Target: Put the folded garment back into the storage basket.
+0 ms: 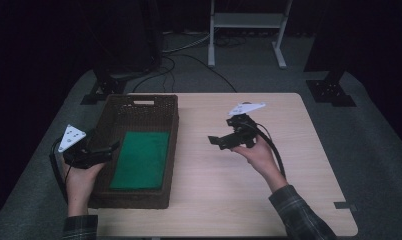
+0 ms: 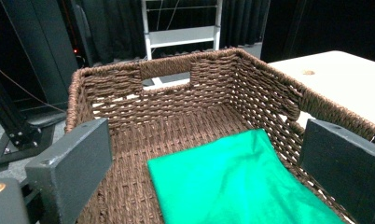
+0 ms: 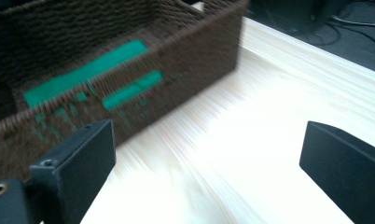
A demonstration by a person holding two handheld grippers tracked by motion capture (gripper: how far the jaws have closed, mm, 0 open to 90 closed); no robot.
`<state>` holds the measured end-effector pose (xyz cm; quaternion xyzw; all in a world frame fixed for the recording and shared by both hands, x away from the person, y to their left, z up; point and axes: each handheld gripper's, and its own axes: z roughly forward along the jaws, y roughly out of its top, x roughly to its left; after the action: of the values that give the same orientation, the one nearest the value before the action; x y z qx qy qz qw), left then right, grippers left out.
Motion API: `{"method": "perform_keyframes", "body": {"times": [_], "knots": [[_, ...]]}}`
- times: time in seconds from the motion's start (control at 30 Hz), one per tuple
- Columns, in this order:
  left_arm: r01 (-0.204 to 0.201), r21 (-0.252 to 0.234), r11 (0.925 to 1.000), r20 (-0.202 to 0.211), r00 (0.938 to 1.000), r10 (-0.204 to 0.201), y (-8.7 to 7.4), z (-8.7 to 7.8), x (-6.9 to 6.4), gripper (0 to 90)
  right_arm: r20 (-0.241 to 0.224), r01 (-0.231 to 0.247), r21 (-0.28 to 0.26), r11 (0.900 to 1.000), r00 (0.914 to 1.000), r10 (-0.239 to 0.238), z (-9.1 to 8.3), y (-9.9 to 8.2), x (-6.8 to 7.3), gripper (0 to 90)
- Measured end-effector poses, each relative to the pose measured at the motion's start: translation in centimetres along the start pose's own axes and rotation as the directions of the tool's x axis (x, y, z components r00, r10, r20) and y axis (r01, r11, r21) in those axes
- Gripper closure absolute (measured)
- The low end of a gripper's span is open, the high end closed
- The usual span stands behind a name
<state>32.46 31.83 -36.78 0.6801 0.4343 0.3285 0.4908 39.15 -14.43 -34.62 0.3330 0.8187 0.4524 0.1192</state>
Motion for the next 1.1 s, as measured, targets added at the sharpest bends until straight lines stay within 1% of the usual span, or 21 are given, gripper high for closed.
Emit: {"method": "perform_keyframes", "body": {"times": [0.13, 0.2, 0.3, 0.43, 0.53, 0.67, 0.83, 0.93, 1.1], "knots": [[-0.003, 0.005, 1.0, -0.003, 1.0, 0.003, 0.0, 0.1, 0.0, 1.7, 0.048, -0.02, 0.002, 0.9998, 0.9987, 0.019, -2.7, -2.1, -1.6, 2.5], [-0.003, 0.005, 1.0, -0.002, 1.0, 0.003, 0.0, 0.1, 0.0, 1.7, 0.062, -0.036, -0.004, 0.9993, 0.9974, 0.036, -3.9, -3.1, -2.4, 2.5], [-0.003, 0.006, 1.0, -0.004, 1.0, 0.003, 0.0, 0.1, 0.0, 1.7, 0.089, -0.044, -0.014, 0.999, 0.995, 0.045, -5.7, -4.5, -3.4, 2.5], [-0.005, 0.008, 1.0, -0.006, 1.0, 0.005, 0.0, 0.2, 0.0, 1.7, 0.114, -0.063, -0.029, 0.9976, 0.9913, 0.065, -7.8, -6.4, -4.1, 2.5], [-0.004, 0.009, 1.0, -0.007, 1.0, 0.004, 0.0, 0.2, 0.0, 1.7, 0.128, -0.071, -0.034, 0.9969, 0.9889, 0.075, -9.0, -7.7, -4.4, 2.5], [-0.004, 0.006, 1.0, -0.008, 1.0, 0.004, -0.1, 0.2, 0.0, 1.6, 0.146, -0.073, -0.035, 0.9967, 0.9863, 0.077, -10.2, -9.1, -4.6, 2.5], [-0.005, 0.004, 1.0, -0.01, 0.9999, 0.005, -0.1, 0.2, 0.0, 1.7, 0.165, -0.08, -0.04, 0.996, 0.9827, 0.085, -11.3, -11.2, -4.6, 2.5], [-0.006, 0.002, 1.0, -0.013, 0.9999, 0.006, -0.1, 0.2, 0.0, 1.7, 0.181, -0.096, -0.026, 0.9951, 0.9786, 0.099, -11.6, -12.7, -4.8, 2.5], [-0.005, 0.001, 1.0, -0.015, 0.9999, 0.005, -0.1, 0.2, 0.0, 1.7, 0.213, -0.132, 0.007, 0.9912, 0.9688, 0.127, -11.7, -15.4, -5.1, 2.5]]}}
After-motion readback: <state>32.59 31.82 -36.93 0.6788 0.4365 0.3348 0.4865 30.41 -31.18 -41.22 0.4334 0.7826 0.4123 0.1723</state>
